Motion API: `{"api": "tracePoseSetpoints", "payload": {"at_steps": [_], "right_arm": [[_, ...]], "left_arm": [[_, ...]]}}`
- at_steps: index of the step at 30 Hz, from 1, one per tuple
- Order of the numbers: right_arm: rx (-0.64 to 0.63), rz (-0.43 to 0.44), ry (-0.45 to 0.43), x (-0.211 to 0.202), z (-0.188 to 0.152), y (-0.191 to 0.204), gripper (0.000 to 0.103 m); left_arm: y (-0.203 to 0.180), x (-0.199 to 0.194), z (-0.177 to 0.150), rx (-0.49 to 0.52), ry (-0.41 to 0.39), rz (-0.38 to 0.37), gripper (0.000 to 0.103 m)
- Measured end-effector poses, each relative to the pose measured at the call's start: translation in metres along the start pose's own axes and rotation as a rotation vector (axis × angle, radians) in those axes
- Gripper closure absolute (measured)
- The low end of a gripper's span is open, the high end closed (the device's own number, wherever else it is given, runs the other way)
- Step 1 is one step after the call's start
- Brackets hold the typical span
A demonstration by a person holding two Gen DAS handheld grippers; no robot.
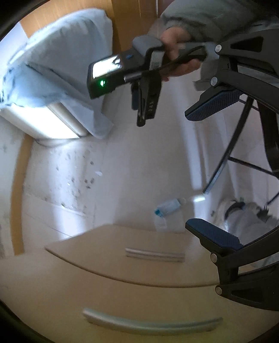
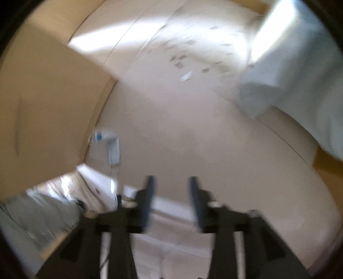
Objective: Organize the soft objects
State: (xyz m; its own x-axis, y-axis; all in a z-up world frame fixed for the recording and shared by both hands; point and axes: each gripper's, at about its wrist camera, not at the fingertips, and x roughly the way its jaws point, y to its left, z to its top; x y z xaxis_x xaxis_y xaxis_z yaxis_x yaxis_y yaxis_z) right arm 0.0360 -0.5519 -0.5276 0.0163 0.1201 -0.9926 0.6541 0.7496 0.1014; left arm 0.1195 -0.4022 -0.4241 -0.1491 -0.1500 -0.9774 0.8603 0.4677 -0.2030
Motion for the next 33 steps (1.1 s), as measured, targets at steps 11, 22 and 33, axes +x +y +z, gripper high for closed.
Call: {"api": "tracePoseSetpoints", "payload": {"at_steps": [11, 22, 33], "right_arm": [[0.037, 0.026, -0.028, -0.055, 0.003, 0.046, 0.051], [-0.270, 0.044, -0.125, 0.068, -0.006, 0.063, 0.051], [-0.244, 0.143, -0.072, 0.182, 0.010, 0.102, 0.051]], "left_arm": [[0.029, 0.024, -0.021, -0.094, 0.056, 0.095, 0.012], [0.022, 0.051, -0.018, -0.185, 0.114, -0.048, 0.017], [0.041, 0.058, -0.014, -0.223, 0.034, 0.030, 0.017]]}}
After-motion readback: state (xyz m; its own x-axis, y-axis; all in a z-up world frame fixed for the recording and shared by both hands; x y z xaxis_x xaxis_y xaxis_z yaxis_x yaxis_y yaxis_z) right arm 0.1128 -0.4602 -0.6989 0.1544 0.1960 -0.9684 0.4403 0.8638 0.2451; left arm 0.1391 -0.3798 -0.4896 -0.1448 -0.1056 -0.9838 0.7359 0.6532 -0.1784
